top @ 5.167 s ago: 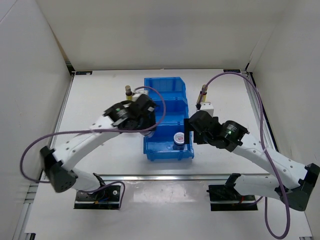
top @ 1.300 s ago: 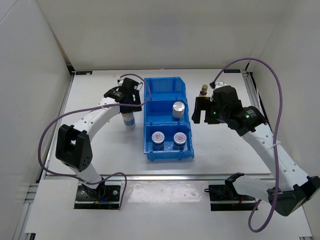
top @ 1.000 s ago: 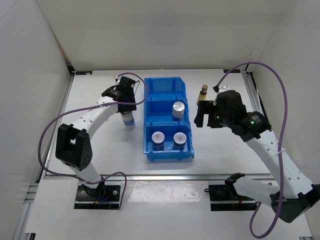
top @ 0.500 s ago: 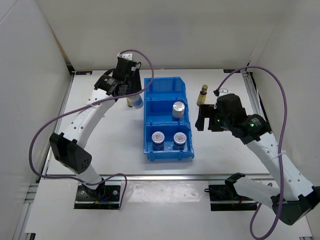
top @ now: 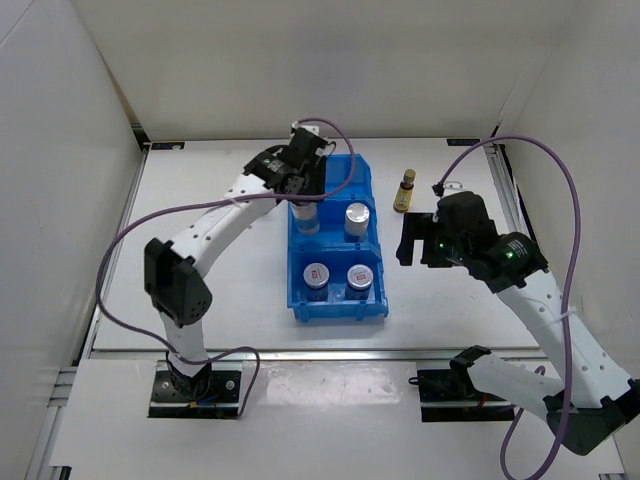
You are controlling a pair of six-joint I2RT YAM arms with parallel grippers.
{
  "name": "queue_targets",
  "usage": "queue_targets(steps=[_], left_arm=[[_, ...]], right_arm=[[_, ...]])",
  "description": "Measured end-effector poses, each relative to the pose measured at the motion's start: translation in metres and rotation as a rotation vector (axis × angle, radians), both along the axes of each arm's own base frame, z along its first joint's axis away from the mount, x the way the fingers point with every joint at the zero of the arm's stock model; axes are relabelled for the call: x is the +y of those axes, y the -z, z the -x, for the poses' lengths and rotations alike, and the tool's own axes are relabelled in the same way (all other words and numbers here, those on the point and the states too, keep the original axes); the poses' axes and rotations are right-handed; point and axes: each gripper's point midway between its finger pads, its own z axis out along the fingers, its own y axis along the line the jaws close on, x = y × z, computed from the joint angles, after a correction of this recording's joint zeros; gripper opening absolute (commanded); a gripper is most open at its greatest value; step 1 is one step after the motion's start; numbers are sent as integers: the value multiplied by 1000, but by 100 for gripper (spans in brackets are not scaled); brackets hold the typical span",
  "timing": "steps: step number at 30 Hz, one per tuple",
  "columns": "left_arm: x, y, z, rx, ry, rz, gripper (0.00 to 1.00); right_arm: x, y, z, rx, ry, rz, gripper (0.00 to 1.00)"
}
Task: Organize the condiment bottles
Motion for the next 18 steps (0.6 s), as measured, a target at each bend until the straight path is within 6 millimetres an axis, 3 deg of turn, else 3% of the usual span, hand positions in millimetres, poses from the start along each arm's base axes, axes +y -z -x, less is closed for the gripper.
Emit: queue_targets(steps=[3, 7, 10, 11, 12, 14, 18], left_arm=[[-12, 38, -2, 69, 12, -44, 22], [-20, 72, 0, 127, 22, -80, 28], [-21, 84, 0, 147, 19, -91, 63], [-21, 85, 0, 149, 18, -89, 83], [-22, 86, 0, 150, 19, -87, 90], [-24, 83, -3, 136, 16, -71, 100], [-26, 79, -6, 117, 23, -65, 100]], right_arm=[[-4, -1, 1, -7, 13, 9, 100], [-9, 1, 4, 3, 24, 28, 100], [-10, 4, 4, 13, 27, 39, 100], [-10, 5, 4, 17, 28, 43, 100], [-11, 7, 3, 25, 31, 51, 100], [-12, 10, 0, 39, 41, 75, 100], [-15, 12, -20, 64, 76, 122, 100]])
